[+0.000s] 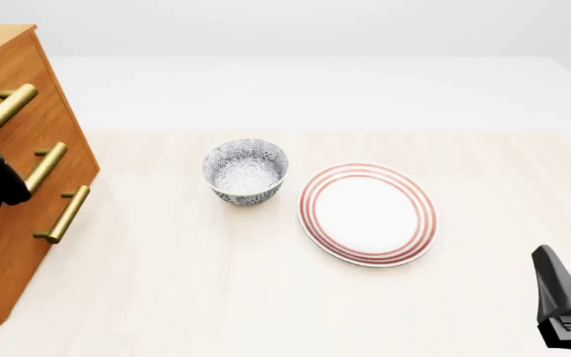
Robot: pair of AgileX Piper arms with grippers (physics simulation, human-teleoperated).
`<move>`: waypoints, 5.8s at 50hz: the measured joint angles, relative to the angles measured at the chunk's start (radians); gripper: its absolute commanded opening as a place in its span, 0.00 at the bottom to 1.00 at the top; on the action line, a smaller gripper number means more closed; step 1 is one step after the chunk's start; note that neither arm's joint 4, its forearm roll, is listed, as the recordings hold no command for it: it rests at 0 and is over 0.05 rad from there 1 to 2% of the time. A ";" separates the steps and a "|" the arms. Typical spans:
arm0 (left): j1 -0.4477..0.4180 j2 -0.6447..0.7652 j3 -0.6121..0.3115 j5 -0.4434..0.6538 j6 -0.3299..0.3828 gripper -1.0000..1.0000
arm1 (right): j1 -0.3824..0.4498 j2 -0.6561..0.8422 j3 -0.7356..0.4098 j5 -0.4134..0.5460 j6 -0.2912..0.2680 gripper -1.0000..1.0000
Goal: Open the top drawer of the cabinet.
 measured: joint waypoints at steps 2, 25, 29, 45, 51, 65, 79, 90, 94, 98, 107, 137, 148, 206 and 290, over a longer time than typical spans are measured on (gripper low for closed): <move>0.001 -0.001 -0.001 0.001 0.001 0.00 | 0.000 0.000 0.000 0.000 0.000 1.00; -0.056 -0.046 0.027 0.014 0.057 0.00 | 0.000 0.000 0.000 0.000 0.000 1.00; -0.067 -0.053 0.032 0.013 0.068 0.00 | 0.000 0.000 0.000 0.000 0.000 1.00; -0.094 -0.067 0.038 0.020 0.090 0.00 | 0.000 0.000 0.000 0.000 0.000 1.00; -0.102 -0.073 0.036 0.031 0.096 0.00 | 0.000 0.000 0.000 0.000 0.000 1.00; -0.132 -0.095 0.027 0.078 0.110 0.00 | 0.000 0.000 0.000 0.000 0.000 1.00; -0.165 -0.108 0.023 0.106 0.123 0.00 | 0.000 0.000 0.000 0.000 0.000 1.00; -0.186 -0.113 0.021 0.118 0.125 0.00 | 0.000 0.000 0.000 0.000 0.000 1.00; -0.202 -0.111 0.019 0.119 0.124 0.00 | 0.000 0.000 0.000 0.000 0.000 1.00; -0.221 -0.104 0.013 0.120 0.125 0.00 | 0.000 0.000 0.000 0.000 0.000 1.00; -0.254 -0.097 0.001 0.130 0.125 0.00 | 0.000 0.000 0.000 0.000 0.000 1.00; -0.304 -0.122 0.002 0.166 0.094 0.00 | 0.000 0.000 0.000 0.000 0.000 1.00; -0.316 -0.162 0.021 0.191 0.078 0.00 | 0.000 0.000 0.000 0.000 0.000 1.00; -0.416 -0.415 0.059 0.295 0.021 1.00 | 0.000 0.000 0.000 0.000 0.000 1.00; -0.374 -0.410 -0.491 1.185 -1.024 1.00 | -0.001 0.001 0.000 -0.002 0.000 1.00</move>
